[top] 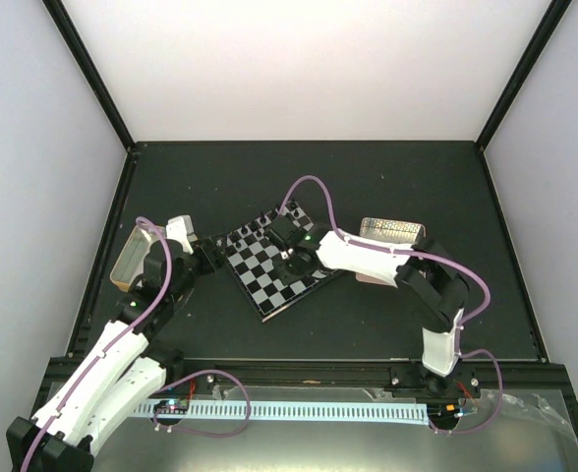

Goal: Set up the chess pieces on the board
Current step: Place the chess piece on the chessboard, then pick up the chess piece from the storage box.

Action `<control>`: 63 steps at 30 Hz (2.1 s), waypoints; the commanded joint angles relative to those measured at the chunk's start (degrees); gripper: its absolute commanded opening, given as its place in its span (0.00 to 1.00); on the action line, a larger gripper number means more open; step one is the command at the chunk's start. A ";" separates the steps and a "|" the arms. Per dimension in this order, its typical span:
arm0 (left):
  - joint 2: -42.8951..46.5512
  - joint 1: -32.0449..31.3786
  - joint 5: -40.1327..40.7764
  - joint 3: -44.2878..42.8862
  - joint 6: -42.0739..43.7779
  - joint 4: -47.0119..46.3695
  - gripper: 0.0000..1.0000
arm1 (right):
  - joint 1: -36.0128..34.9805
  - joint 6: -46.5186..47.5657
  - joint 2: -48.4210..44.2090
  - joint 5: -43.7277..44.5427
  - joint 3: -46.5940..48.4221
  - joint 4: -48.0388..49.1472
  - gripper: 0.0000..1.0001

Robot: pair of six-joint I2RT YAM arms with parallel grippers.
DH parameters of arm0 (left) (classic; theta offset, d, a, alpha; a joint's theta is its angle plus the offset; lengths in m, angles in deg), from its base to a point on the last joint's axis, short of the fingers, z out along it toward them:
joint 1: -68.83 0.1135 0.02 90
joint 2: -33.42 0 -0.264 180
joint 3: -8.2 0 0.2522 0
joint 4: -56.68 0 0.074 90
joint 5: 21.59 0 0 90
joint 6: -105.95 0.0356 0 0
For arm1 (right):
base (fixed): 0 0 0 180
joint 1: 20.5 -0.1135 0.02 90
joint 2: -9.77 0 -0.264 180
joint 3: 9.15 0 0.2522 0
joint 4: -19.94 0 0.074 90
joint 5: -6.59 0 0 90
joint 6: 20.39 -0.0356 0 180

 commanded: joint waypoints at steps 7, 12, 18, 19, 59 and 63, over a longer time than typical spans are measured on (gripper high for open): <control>0.62 0.29 -0.05 -1.04 0.29 -0.09 0.72 | 7.35 -5.46 -18.45 5.70 -8.56 4.26 0.30; 0.37 0.33 -1.05 -1.15 0.33 -0.22 0.72 | 18.41 -8.66 -26.84 8.90 -19.04 5.95 0.30; 0.01 0.28 -2.12 -1.16 0.17 -0.67 0.72 | 32.09 -6.85 -30.52 10.15 -26.78 7.58 0.30; -0.06 0.33 -2.24 -1.23 0.12 -0.72 0.72 | 33.82 -6.30 -30.17 10.30 -27.34 7.75 0.31; -2.62 0.25 -5.80 -2.16 1.07 -2.51 0.72 | 43.30 -3.31 -23.11 0.75 -30.02 16.40 0.17; -4.34 0.32 -9.97 -3.17 1.67 -3.40 0.72 | 43.32 -2.51 -26.77 -1.63 -31.11 18.90 0.17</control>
